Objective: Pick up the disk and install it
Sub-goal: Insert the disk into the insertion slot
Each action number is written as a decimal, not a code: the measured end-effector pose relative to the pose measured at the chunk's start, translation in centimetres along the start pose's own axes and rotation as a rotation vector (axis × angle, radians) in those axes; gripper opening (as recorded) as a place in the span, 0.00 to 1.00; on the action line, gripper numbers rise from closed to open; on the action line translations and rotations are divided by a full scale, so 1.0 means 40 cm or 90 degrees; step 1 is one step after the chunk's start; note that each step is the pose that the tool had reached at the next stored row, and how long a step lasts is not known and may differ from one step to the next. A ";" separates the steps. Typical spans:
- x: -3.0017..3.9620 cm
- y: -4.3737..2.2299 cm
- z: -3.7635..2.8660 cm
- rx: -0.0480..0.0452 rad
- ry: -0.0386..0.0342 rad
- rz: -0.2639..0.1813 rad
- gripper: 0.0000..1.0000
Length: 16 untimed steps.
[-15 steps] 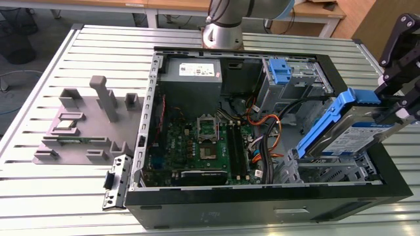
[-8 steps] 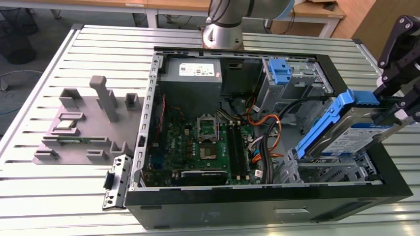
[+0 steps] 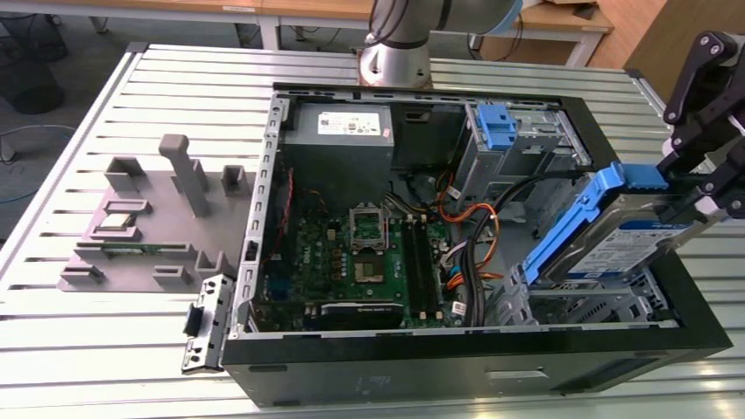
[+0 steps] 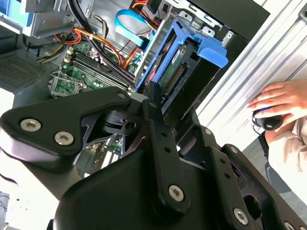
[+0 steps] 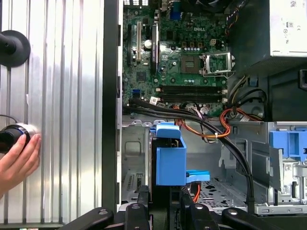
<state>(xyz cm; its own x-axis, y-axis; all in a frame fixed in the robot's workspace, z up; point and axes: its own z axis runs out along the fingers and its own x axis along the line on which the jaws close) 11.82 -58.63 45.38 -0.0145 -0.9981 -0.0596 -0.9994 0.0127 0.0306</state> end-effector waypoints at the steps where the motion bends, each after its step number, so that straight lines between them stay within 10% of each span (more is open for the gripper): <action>1: -0.001 0.000 0.002 0.0000 0.0001 0.000 0.35; 16: -0.012 -0.001 0.033 -0.0001 0.0029 -0.002 0.35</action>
<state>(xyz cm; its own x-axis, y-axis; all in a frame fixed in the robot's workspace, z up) 11.81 -58.08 44.07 -0.0118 -0.9984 -0.0552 -0.9995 0.0101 0.0306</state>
